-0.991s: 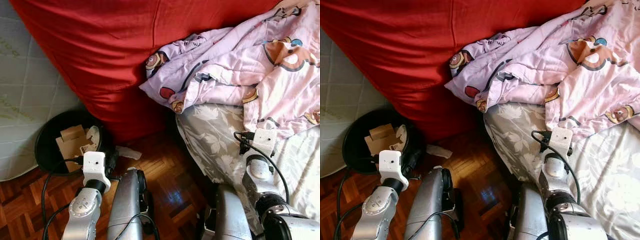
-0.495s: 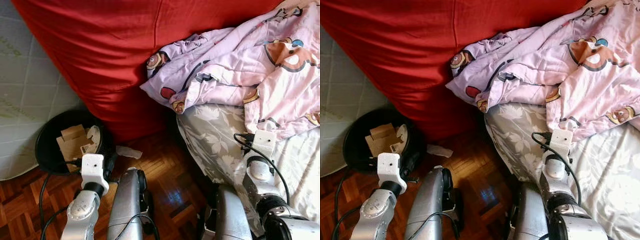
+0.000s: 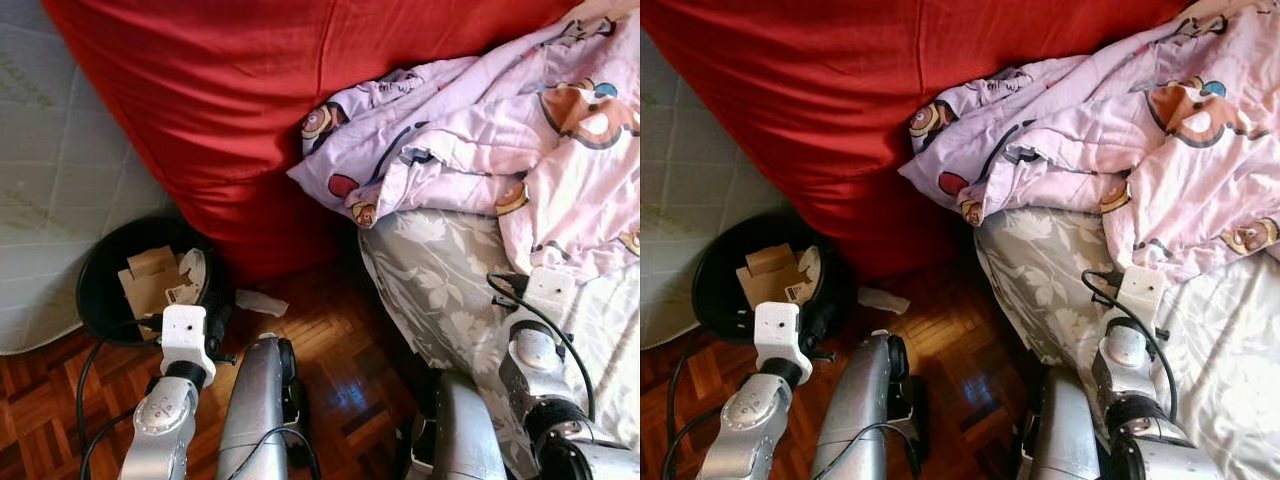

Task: Clean up the room

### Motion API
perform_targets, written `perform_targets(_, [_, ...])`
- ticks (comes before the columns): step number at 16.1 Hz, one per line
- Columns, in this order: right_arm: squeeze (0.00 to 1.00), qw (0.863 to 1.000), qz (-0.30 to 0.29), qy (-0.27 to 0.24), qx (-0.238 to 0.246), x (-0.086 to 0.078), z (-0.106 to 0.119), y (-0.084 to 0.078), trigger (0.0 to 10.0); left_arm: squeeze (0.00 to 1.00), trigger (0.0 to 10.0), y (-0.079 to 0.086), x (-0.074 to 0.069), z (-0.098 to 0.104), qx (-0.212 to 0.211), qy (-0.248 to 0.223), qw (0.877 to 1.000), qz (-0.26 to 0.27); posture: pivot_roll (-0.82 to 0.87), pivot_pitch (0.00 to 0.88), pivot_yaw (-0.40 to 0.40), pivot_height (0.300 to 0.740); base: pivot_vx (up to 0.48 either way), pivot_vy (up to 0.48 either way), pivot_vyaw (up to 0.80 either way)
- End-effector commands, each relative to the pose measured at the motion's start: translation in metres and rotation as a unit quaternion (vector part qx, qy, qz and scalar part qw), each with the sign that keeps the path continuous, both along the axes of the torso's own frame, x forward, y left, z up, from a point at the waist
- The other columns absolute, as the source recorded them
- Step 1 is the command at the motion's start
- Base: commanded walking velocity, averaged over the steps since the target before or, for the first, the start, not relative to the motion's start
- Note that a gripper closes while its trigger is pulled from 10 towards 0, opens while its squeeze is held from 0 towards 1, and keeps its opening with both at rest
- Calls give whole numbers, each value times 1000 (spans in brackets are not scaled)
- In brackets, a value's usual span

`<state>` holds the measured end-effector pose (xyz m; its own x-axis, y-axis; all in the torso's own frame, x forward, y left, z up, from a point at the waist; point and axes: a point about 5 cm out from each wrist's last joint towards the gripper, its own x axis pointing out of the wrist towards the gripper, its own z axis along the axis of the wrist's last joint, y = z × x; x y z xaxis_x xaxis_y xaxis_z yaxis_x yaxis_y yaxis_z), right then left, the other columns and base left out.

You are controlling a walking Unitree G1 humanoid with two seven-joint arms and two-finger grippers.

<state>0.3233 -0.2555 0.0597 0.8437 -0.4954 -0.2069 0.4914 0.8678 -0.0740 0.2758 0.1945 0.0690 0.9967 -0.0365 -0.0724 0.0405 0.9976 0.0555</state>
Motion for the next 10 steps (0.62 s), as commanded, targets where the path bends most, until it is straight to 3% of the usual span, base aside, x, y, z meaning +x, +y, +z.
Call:
perform_targets(1, [0,998,-27,36,33,-21,-25,-8,0,0,10000,6,-5,-10,11,21,1000,9,99,345,76,582,0,0,0])
perform_targets(6, [0,999,24,-4,48,-25,-29,8,0,0,10000,-3,7,-10,11,17,1000,-1,58,286,69,582,0,0,0])
perform_targets(7, [0,998,37,-19,46,-27,-29,13,3569,0,10000,-5,10,-10,8,16,1000,-1,52,274,66,582,0,0,0])
perform_targets(8, [0,997,42,-31,58,-27,-29,16,10000,0,10000,-6,12,-11,7,16,1000,-1,42,259,63,582,0,0,0])
perform_targets(10, [0,992,94,-60,66,-28,-27,33,10000,0,10000,-6,14,-14,6,21,1000,0,27,241,62,582,0,0,0])
